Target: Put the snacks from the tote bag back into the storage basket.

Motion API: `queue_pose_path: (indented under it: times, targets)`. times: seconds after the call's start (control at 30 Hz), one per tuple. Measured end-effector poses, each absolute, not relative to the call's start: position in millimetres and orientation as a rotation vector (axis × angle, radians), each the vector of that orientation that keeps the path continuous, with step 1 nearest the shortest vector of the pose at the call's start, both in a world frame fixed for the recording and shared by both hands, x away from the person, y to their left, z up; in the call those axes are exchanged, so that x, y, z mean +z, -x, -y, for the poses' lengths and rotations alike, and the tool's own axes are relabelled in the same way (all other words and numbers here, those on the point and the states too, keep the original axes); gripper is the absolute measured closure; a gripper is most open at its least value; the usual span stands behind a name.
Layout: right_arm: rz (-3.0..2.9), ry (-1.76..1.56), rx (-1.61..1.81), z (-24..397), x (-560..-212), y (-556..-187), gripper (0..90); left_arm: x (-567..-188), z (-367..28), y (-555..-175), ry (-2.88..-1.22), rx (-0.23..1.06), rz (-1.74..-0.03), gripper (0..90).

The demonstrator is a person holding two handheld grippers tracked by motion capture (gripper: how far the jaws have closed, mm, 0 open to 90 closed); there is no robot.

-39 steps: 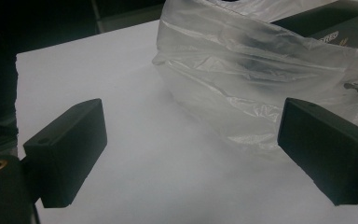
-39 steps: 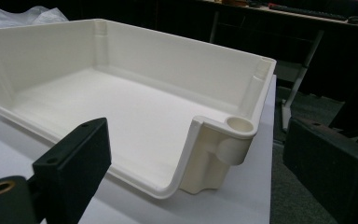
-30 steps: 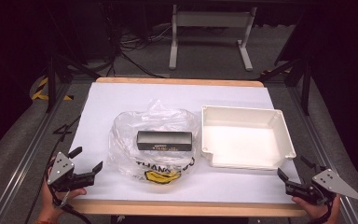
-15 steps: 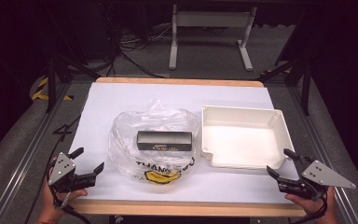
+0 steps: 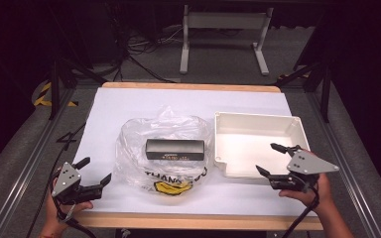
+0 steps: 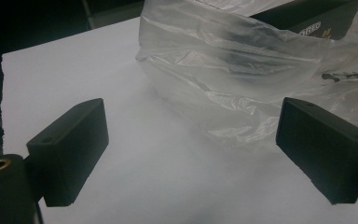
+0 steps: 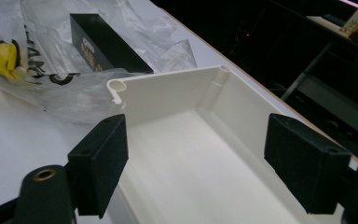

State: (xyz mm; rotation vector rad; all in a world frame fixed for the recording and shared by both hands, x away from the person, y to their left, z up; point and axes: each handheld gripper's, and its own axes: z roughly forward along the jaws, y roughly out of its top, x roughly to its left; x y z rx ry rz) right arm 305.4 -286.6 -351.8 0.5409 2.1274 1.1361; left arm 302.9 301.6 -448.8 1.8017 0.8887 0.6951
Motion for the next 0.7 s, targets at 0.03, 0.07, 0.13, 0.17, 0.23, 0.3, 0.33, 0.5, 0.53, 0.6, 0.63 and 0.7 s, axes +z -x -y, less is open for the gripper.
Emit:
queue_pose_path:
  times: [0.03,0.07,0.13,0.17,0.23,0.3,0.33,0.5,0.53,0.6,0.63,0.7]
  targets:
    - [-2.133,-0.53,1.135,282.7,-351.1,-307.6,21.9,-448.7,-301.4,-302.8,-1.803,0.693,-0.885,10.1]
    - [-2.151,-0.523,1.173,276.6,-350.0,-312.6,21.9,-448.7,-301.4,-302.8,-1.805,0.693,-0.884,10.1]
    - [-2.145,-0.508,1.175,269.5,-349.0,-318.6,22.2,-448.6,-301.6,-302.4,-1.803,0.696,-0.886,10.1]
    - [-2.146,-0.507,1.189,266.9,-348.6,-321.7,22.2,-448.6,-301.6,-302.3,-1.801,0.694,-0.889,10.1]
    - [-2.147,-0.509,1.205,261.6,-348.1,-327.7,22.2,-448.7,-301.8,-302.4,-1.8,0.694,-0.889,10.1]
    - [-2.152,-0.502,1.207,256.8,-348.0,-331.9,22.2,-448.6,-301.6,-302.4,-1.801,0.694,-0.887,10.1]
    - [-2.155,-0.497,1.208,253.1,-348.4,-335.1,22.3,-448.6,-301.6,-302.2,-1.802,0.694,-0.886,10.1]
    - [-2.177,-0.492,1.208,244.6,-350.6,-341.9,22.7,-448.6,-301.5,-302.2,-1.802,0.693,-0.886,10.1]
    - [-2.183,-0.493,1.215,242.4,-351.1,-344.3,22.7,-448.6,-301.5,-302.4,-1.805,0.693,-0.883,10.1]
    - [-2.194,-0.491,1.221,239.8,-351.6,-346.8,22.7,-448.7,-301.2,-302.2,-1.808,0.692,-0.884,10.1]
    - [-2.194,-0.491,1.221,239.8,-351.6,-346.8,22.7,-448.7,-301.2,-302.2,-1.808,0.692,-0.884,10.1]
    - [-2.214,-0.485,1.219,235.3,-352.8,-350.8,22.9,-448.6,-301.1,-302.2,-1.808,0.691,-0.882,10.1]
